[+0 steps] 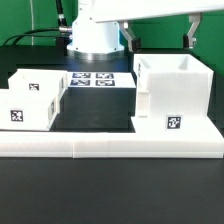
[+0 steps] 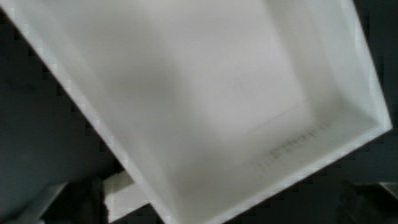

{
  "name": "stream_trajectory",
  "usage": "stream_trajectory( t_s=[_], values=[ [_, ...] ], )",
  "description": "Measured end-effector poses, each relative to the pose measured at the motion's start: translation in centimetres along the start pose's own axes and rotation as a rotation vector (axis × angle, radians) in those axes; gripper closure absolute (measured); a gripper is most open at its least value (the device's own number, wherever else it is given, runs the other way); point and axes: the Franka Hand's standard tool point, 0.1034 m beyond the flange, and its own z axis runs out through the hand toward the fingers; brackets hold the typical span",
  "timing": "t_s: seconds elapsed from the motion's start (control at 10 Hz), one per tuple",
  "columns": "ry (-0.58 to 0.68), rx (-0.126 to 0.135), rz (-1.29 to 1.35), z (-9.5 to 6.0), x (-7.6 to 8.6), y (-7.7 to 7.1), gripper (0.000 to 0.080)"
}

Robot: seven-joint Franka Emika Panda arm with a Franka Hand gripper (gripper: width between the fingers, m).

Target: Assemble drawer

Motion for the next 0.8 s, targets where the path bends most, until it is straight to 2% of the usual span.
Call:
stream_trajectory(
  t_s=[0.1,0.3,0.5,0.6,0.8],
  values=[
    [-0.002,-0.005,-0.109,0.0,0.0,0.8,0.015],
    [-0.005,-0.032,-0.145,-0.7,0.2,5.6,0.015],
    [-0.001,-0.05,-0.225,-0.5,0.7,8.7,0.015],
    [0.004,-0.053,-0.24,-0.3,0.8,9.2,0.015],
    [0.003,-0.053,-0.243,-0.2,0.7,9.0,0.015]
  ],
)
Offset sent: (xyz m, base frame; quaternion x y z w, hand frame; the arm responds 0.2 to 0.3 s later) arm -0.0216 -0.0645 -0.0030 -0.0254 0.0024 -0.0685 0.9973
